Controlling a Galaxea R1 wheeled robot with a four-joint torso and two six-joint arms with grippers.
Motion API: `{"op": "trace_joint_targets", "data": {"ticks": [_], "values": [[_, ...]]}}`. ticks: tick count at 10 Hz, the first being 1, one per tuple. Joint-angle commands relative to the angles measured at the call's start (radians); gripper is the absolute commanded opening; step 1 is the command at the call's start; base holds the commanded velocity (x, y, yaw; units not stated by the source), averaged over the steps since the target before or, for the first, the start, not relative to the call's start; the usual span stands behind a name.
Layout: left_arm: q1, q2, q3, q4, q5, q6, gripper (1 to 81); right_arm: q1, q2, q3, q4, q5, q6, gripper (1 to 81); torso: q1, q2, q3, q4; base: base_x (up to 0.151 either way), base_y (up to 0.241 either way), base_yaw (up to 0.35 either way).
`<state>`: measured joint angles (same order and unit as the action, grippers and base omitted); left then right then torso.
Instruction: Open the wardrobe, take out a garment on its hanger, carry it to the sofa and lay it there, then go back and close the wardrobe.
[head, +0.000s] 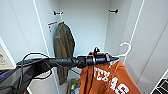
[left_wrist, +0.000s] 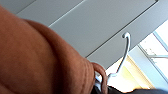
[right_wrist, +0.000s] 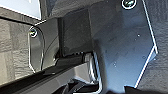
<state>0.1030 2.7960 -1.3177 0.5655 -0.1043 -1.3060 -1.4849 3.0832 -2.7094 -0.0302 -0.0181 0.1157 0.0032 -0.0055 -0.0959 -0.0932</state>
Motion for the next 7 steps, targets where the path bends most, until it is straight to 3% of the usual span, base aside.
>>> {"op": "trace_joint_targets", "data": {"ticks": [1, 4, 7], "values": [[-0.19, 0.057, -0.015, 0.011, -0.072, 0.02, 1.0, 0.045, 0.005, 0.004, 0.009, -0.054, -0.002, 81.1, 0.0, 0.0, 0.0, 0.0, 0.0, 0.0, 0.0], [-0.187, 0.064, -0.015, 0.011, -0.074, 0.02, 1.0, 0.039, 0.005, 0.004, 0.007, -0.036, -0.002, 81.1, 0.0, 0.0, 0.0, 0.0, 0.0, 0.0, 0.0], [-0.179, 0.057, -0.012, 0.011, -0.074, 0.02, 1.0, 0.039, 0.005, 0.004, 0.009, -0.036, -0.002, 81.1, 0.001, 0.001, 0.0, 0.0, -0.071, 0.0, 0.0]]}}
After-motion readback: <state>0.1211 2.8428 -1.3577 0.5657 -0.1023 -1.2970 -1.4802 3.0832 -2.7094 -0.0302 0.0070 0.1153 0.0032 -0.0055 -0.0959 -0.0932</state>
